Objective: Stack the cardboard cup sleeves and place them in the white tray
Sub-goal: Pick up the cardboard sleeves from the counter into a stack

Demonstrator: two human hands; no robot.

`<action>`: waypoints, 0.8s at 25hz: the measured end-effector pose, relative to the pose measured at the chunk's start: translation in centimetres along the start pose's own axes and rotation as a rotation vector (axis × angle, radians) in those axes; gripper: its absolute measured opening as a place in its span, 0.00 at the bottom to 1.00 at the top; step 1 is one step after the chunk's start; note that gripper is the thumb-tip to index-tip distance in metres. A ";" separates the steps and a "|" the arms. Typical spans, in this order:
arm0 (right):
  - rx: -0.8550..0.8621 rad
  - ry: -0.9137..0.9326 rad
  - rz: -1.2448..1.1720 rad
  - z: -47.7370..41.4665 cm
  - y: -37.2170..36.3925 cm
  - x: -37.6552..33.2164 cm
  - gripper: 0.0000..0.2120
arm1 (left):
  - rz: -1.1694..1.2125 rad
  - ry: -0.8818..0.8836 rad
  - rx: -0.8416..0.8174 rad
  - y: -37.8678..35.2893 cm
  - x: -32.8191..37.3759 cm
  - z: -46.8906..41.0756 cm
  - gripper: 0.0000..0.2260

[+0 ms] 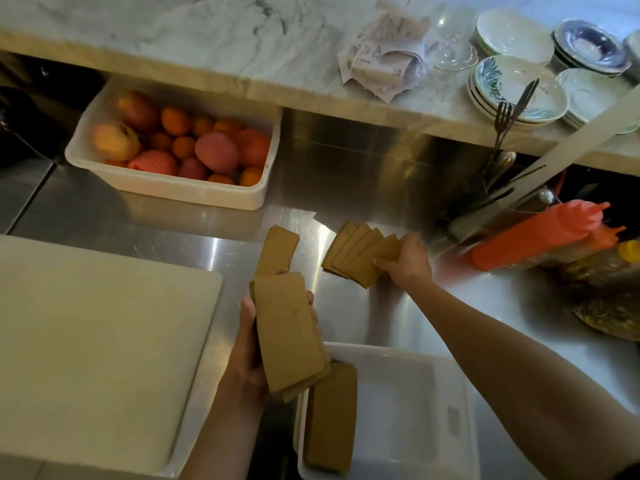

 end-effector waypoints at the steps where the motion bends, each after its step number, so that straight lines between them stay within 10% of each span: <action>1: -0.007 0.004 -0.128 0.3 0.2 0.3 0.29 | 0.014 -0.019 0.017 0.0 0.0 -0.1 0.44; 6: -0.294 -0.118 -0.606 1.5 2.5 0.9 0.26 | 0.064 -0.050 0.060 -0.2 -0.2 -0.3 0.46; 12: -0.228 -0.154 -0.348 -0.7 2.1 -1.8 0.35 | 0.067 -0.050 0.098 -0.2 -0.2 0.2 0.48; 20: -0.051 -0.068 0.035 -0.6 -0.2 -1.8 0.18 | 0.000 -0.082 0.084 0.2 0.2 1.7 0.45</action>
Point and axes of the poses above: each hand's wrist, its own z-axis away from the middle knuckle, its own y-axis out of the back of the hand, x = y × z, the point moved 1 cm from there along -z, towards the middle knuckle, and after that the axes turned 1 degree about -z, right-handed, at the moved point
